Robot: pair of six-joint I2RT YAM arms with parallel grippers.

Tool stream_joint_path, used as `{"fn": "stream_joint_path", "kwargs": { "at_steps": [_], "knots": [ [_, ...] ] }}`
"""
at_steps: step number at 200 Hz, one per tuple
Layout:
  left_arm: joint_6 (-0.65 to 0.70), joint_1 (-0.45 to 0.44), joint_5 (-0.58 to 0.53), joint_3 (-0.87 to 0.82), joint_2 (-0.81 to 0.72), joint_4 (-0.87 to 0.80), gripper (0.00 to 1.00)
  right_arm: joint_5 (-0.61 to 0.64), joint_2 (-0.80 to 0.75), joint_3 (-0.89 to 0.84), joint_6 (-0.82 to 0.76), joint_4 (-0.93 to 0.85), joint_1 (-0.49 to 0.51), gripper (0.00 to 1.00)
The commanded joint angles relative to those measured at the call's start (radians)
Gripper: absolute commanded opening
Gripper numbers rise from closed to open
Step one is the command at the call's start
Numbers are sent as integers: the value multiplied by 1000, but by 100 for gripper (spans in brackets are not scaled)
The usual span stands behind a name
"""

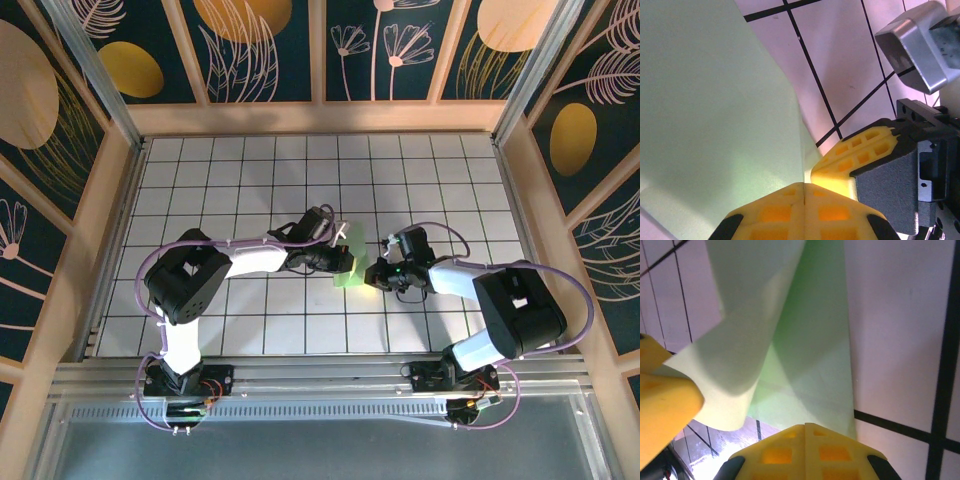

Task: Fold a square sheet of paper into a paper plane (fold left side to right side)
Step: Fold the triangle a second time at the center of the table.

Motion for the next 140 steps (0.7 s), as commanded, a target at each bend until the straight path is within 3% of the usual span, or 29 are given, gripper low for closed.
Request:
{"fn": "stream_joint_path", "kwargs": {
  "at_steps": [1, 140],
  "knots": [
    [4, 6, 19, -9, 16, -3, 0, 4, 22, 27, 12, 39, 8, 0],
    [105, 37, -72, 40, 34, -154, 0, 69, 106, 34, -24, -80, 9, 0]
  ]
}}
